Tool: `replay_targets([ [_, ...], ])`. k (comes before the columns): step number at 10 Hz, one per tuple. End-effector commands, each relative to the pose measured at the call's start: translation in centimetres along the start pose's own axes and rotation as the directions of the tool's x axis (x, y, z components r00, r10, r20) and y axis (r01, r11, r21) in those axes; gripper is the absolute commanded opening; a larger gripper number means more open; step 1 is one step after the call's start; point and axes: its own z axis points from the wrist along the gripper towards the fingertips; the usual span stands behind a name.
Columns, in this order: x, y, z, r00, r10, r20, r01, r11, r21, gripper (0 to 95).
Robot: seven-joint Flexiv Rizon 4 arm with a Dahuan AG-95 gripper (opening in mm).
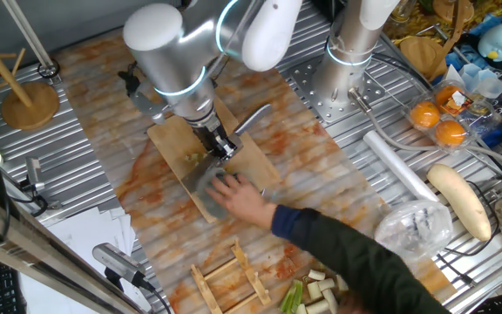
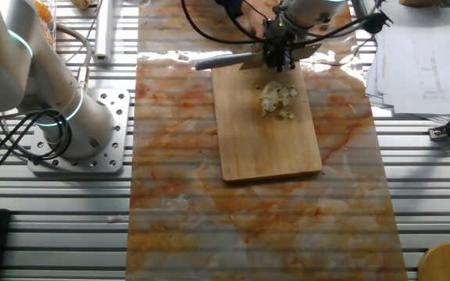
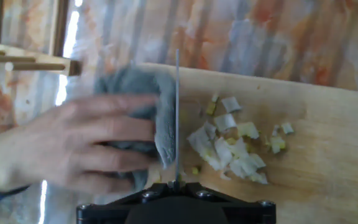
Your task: Chop the scallions
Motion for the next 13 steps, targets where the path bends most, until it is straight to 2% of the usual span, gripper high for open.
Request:
replay_targets([
  [1,0.1,0.0,0.0,0.997,-0.076,-0.021,0.076,0.997,0.006,0.0],
  [2,0.1,0.1,0.0,0.995,-0.093,-0.03,0.093,0.996,0.003,0.0],
  [5,0.1,0.1,0.0,0.988,-0.153,-0.032,0.153,0.988,0.001,0.0],
  [6,0.1,0.1,0.0,0.974,-0.222,-0.043,0.223,0.975,0.008,0.0],
  [7,0.2,0.0,-0.1,0.938,-0.339,-0.079,0.34,0.94,-0.002,0.0],
  [8,0.5,-0.1,-0.2,0.862,-0.489,-0.132,0.493,0.87,-0.001,0.0],
  [9,0.7,-0.2,-0.4,0.76,-0.627,-0.17,0.636,0.772,-0.002,0.0],
  [10,1.0,-0.2,-0.5,0.698,-0.692,-0.182,0.703,0.711,-0.009,0.0],
  [11,1.6,-0.5,-0.9,0.605,-0.774,-0.19,0.786,0.618,-0.018,0.0],
  [12,2.1,-0.6,-1.1,0.529,-0.824,-0.203,0.839,0.544,-0.022,0.0],
  [13,2.5,-0.7,-1.3,0.427,-0.876,-0.223,0.895,0.444,-0.032,0.0],
])
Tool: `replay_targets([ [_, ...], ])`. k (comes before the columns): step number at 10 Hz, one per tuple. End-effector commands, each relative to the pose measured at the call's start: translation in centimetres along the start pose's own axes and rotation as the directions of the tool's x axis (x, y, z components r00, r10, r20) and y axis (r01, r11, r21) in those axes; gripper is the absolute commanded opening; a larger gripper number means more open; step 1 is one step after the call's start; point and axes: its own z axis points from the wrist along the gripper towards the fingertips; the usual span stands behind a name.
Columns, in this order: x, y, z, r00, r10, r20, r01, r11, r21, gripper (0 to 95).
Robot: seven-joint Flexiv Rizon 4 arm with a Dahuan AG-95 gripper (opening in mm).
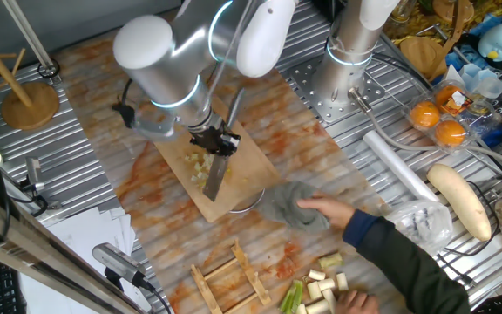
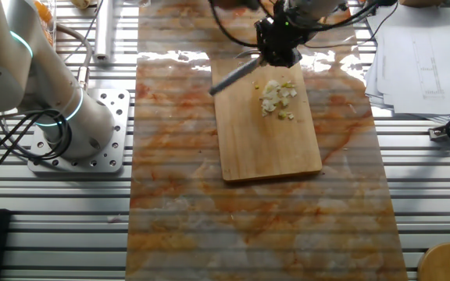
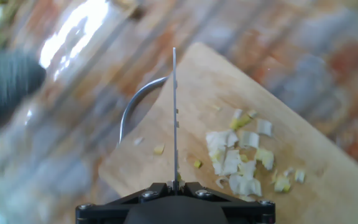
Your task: Chop the scallions
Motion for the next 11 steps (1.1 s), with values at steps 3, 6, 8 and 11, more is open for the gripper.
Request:
replay_targets([
  [3,2.4,0.7,-0.7,0.708,-0.673,-0.213,0.699,0.71,0.081,0.0],
  [6,3.2,1.0,-0.9,0.673,-0.706,-0.221,0.736,0.669,0.105,0.0],
  [8,3.6,1.1,-1.0,0.661,-0.719,-0.213,0.748,0.652,0.119,0.0],
  [11,3.6,1.1,-1.0,0.637,-0.741,-0.212,0.769,0.628,0.115,0.0],
])
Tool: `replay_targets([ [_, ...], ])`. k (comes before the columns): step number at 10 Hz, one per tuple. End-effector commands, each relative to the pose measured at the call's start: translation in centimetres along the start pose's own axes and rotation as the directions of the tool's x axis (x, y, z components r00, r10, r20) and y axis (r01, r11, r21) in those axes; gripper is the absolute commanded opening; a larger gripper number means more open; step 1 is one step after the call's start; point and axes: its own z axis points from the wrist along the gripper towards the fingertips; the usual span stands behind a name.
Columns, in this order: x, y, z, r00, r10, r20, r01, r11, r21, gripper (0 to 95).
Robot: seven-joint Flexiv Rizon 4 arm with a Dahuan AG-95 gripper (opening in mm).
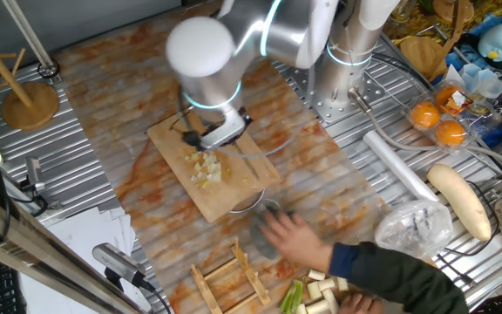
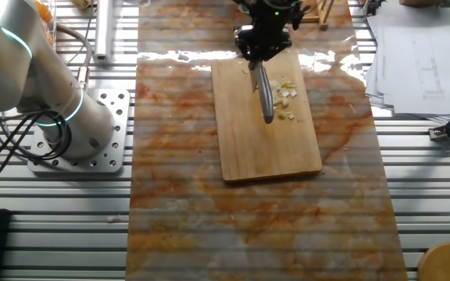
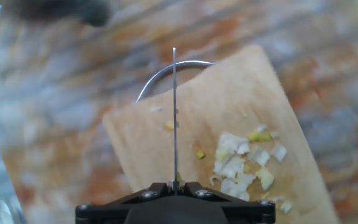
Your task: Chop the scallions
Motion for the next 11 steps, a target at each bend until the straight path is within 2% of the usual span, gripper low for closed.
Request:
replay_targets([
  [1,0.15,0.17,-0.05,0.999,-0.054,-0.003,0.054,0.998,0.018,0.0],
  [8,0.15,0.17,-0.06,0.999,-0.038,-0.005,0.039,0.999,0.004,0.0],
  [10,0.15,0.15,-0.09,1.0,-0.009,-0.003,0.009,1.0,0.003,0.0],
  [11,0.12,0.09,-0.15,0.998,0.056,0.005,-0.056,0.998,0.001,0.0],
])
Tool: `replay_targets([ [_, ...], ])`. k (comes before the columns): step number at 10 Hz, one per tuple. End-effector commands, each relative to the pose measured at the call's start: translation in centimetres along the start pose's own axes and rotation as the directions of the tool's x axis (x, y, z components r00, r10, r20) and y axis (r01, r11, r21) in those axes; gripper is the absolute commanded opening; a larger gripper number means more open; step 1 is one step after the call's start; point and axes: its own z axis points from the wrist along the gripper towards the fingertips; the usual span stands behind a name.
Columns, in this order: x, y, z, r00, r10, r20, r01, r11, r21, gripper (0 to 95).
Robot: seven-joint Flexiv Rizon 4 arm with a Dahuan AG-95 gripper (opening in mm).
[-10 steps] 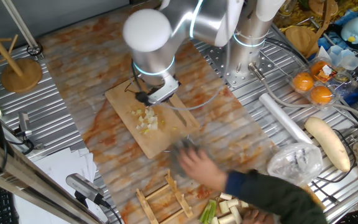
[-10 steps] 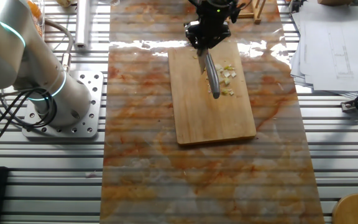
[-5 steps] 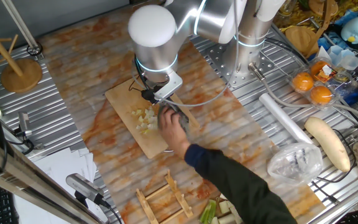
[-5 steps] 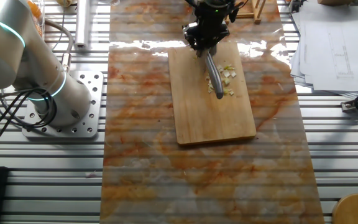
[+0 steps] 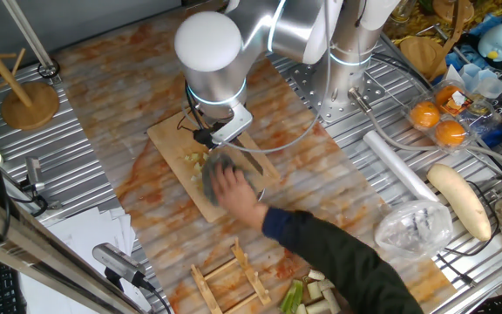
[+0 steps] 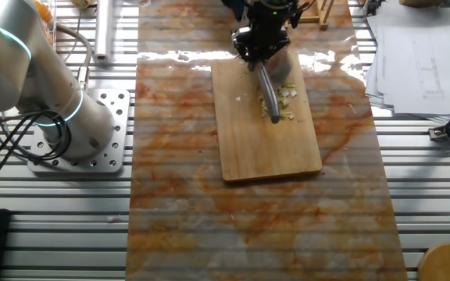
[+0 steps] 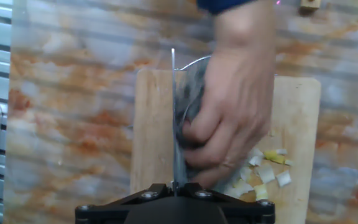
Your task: Chop the scallions
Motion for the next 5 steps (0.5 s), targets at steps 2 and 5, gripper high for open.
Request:
replay_targets([
  [2,-0.09,-0.34,-0.43,0.964,0.266,0.025,-0.265,0.964,-0.022,0.0],
  [5,-0.17,-0.61,-0.7,0.957,0.288,0.027,-0.288,0.958,-0.021,0.0],
])
